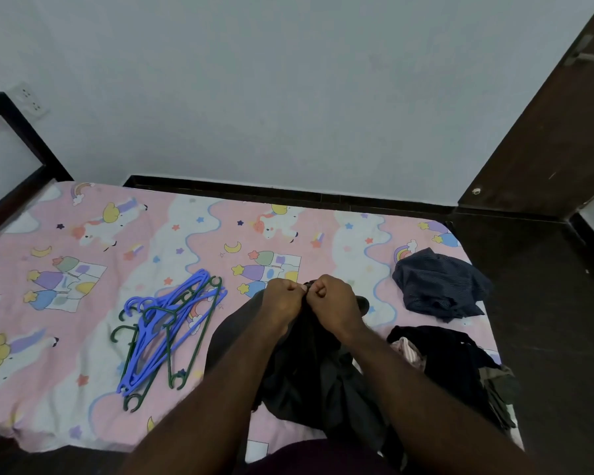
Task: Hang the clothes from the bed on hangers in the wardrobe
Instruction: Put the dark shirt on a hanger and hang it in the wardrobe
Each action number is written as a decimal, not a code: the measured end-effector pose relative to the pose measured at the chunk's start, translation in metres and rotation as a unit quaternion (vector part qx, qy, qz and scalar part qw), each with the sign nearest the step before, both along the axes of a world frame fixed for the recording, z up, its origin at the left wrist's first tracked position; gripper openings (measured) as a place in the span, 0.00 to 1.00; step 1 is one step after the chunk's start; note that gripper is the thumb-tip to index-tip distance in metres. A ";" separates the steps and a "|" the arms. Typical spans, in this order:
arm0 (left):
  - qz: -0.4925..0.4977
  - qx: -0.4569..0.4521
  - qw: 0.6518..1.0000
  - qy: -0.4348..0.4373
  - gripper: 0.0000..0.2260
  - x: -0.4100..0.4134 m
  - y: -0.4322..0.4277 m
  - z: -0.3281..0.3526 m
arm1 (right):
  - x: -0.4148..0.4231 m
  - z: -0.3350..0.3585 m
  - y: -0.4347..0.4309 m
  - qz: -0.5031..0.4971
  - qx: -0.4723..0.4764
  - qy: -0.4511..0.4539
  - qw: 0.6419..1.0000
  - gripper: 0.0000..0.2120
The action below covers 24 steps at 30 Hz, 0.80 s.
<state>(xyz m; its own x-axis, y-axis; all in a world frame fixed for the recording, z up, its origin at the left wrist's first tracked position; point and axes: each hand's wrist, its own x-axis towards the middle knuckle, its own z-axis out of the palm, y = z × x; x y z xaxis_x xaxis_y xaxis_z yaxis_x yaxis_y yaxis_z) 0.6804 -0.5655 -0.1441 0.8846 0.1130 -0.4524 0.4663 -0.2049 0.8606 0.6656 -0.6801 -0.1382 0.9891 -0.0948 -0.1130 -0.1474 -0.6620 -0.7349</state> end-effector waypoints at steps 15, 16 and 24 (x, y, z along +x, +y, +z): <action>0.028 -0.202 0.973 0.107 0.08 0.007 0.015 -0.014 | -0.039 -0.039 0.021 -0.060 0.322 0.080 0.941 0.02; 0.019 -0.180 0.979 0.099 0.08 0.010 0.015 -0.015 | -0.038 -0.040 0.022 -0.058 0.302 0.068 0.949 0.01; -0.021 -0.116 0.991 0.056 0.10 0.017 0.025 -0.026 | -0.019 -0.029 0.010 -0.076 0.186 0.039 0.979 0.08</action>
<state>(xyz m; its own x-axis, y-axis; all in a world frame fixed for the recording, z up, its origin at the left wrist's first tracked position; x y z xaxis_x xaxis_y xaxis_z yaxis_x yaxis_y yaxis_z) 0.6970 -0.5402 -0.1700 0.8292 -0.0418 -0.5574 0.5567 -0.0279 0.8303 0.6463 -0.6700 -0.1676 0.9539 -0.1784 -0.2414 -0.2880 -0.3167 -0.9038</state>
